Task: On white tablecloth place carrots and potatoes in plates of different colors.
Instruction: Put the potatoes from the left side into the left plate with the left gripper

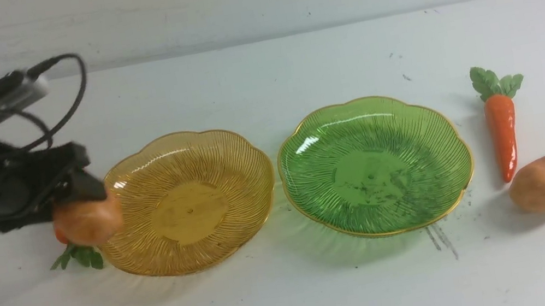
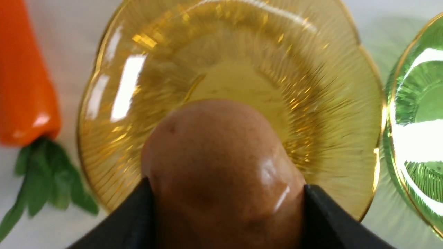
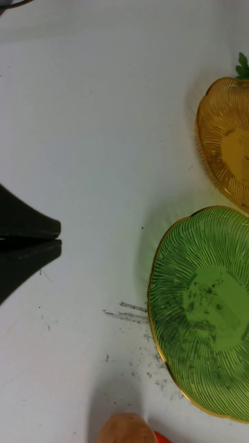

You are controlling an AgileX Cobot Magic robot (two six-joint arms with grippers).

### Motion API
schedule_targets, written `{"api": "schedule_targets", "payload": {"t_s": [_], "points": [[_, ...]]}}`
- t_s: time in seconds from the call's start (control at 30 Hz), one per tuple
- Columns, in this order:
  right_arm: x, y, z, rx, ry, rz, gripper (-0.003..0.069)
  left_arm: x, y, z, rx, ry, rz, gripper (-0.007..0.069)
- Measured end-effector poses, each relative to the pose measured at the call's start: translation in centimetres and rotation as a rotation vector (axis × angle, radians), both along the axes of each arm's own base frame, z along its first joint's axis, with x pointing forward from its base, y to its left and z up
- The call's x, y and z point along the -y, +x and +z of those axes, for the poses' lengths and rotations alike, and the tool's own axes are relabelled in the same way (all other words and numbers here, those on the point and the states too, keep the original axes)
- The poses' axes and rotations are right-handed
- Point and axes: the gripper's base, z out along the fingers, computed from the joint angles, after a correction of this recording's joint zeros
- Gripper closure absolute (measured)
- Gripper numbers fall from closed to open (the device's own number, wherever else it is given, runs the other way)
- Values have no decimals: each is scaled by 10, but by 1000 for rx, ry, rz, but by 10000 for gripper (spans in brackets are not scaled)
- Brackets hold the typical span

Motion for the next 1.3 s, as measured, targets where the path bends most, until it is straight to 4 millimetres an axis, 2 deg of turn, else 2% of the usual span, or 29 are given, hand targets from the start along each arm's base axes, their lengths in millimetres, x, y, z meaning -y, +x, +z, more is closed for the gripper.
{"api": "schedule_targets", "payload": {"t_s": [0.07,0.17,0.33,0.53,0.8,0.87,0.93,0.97,1.0,1.03,1.1,1.17,1.3], "points": [[1,2,1,1,10,-34,674,10,11,-6,19,8,-19,222],[5,5,1,-17,35,-131,674,21,26,-26,-13,16,-47,209],[17,10,-2,-66,-23,-278,674,28,41,-57,-129,13,-89,106],[27,25,7,-160,-98,-370,674,27,46,-58,-154,56,-133,-3],[39,57,25,-239,-189,-472,664,25,49,-41,-174,110,-200,-20],[41,66,26,-254,-204,-488,649,26,48,-36,-194,110,-218,19],[43,75,27,-277,-206,-510,622,27,46,-29,-223,109,-255,124],[43,82,25,-305,-205,-525,593,27,44,-24,-235,114,-286,224],[44,87,24,-316,-203,-533,569,27,40,-19,-246,121,-325,372],[44,92,23,-326,-203,-538,549,28,36,-14,-251,129,-358,468],[45,105,17,-363,-203,-548,484,27,24,1,-243,142,-404,585],[45,121,6,-417,-202,-567,386,27,11,19,-213,151,-421,615],[46,143,-15,-488,-187,-612,221,26,-11,40,-171,158,-428,627]]}}
